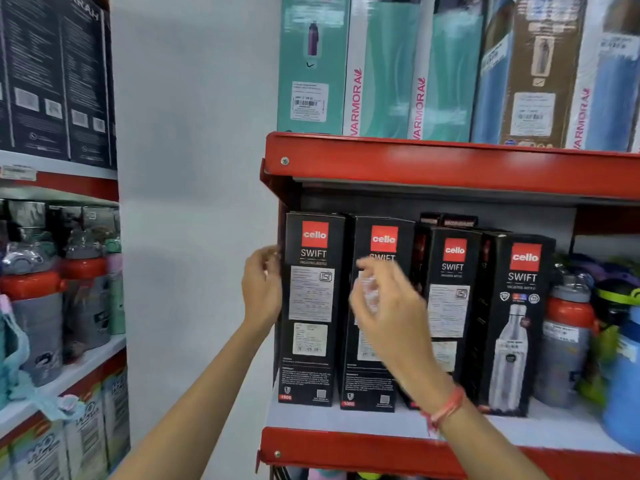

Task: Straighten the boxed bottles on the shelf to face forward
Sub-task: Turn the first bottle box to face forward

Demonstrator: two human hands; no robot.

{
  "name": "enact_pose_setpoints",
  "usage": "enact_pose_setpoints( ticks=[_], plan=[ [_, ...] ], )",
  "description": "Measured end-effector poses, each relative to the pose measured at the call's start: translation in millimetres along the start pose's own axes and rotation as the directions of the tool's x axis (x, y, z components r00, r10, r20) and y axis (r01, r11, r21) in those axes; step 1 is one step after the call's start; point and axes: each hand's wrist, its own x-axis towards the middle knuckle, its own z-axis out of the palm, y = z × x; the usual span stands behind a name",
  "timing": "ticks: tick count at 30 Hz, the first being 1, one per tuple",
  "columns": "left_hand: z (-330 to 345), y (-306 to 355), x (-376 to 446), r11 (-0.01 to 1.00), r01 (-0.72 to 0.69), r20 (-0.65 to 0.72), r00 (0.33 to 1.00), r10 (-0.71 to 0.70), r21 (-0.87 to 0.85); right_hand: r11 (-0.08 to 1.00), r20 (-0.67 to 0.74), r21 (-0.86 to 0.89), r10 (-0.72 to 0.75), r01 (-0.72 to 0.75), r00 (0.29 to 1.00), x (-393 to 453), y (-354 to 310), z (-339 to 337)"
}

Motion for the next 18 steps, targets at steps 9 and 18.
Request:
enact_pose_setpoints(
  ticks=[9, 18],
  plan=[
    [-11.3, -37.5, 0.9, 0.913, 0.404, 0.525, 0.767, -0.369, 0.051, 0.901, 0.349, -0.227, 0.429, -0.369, 0.833, -48.5, -40.5, 89.0],
    [-48.6, -14.9, 4.4, 0.967, 0.251, 0.57, 0.8, -0.185, -0.037, 0.911, 0.292, -0.123, 0.413, -0.395, 0.863, -37.3, -67.3, 76.4]
  ],
)
